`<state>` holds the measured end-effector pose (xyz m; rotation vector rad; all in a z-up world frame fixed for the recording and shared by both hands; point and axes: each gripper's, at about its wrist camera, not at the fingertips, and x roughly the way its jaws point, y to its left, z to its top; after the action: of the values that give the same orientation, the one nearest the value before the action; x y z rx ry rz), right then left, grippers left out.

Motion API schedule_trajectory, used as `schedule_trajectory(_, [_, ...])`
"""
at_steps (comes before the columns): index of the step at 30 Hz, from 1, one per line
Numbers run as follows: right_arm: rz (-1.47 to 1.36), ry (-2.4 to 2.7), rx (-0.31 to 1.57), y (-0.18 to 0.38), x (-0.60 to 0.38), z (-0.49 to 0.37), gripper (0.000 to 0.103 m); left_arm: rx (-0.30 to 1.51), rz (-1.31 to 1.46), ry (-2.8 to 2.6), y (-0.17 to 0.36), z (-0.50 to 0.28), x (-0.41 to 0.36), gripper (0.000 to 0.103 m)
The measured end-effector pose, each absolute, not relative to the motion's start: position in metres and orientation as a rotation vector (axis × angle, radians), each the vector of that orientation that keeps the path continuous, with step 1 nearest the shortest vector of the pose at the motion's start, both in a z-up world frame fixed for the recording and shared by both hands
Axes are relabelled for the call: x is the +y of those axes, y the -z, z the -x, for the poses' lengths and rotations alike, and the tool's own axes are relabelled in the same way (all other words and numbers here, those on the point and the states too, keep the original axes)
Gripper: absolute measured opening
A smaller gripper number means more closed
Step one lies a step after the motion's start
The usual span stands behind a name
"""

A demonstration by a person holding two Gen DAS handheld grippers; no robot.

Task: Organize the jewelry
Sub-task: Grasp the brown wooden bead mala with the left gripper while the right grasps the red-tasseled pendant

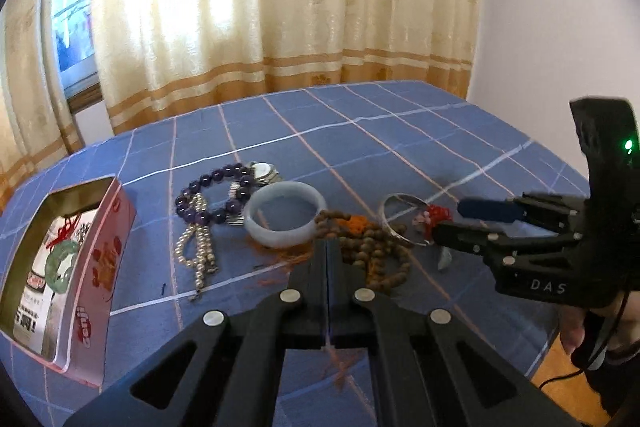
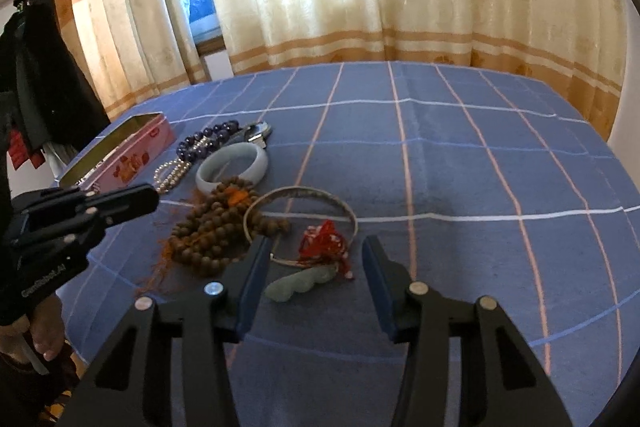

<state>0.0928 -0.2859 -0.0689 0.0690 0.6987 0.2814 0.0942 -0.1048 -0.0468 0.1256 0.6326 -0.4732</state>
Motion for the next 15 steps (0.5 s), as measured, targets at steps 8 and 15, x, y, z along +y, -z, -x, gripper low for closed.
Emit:
schedule_trajectory(8, [-0.042, -0.276, 0.724, 0.071, -0.284, -0.101, 0.010, 0.738, -0.071, 0.484, 0.063, -0.111, -0.110, 0.001])
schedule_trajectory(15, [-0.115, -0.275, 0.626, 0.054, -0.300, -0.086, 0.008, 0.775, -0.101, 0.537, 0.069, -0.114, -0.131, 0.001])
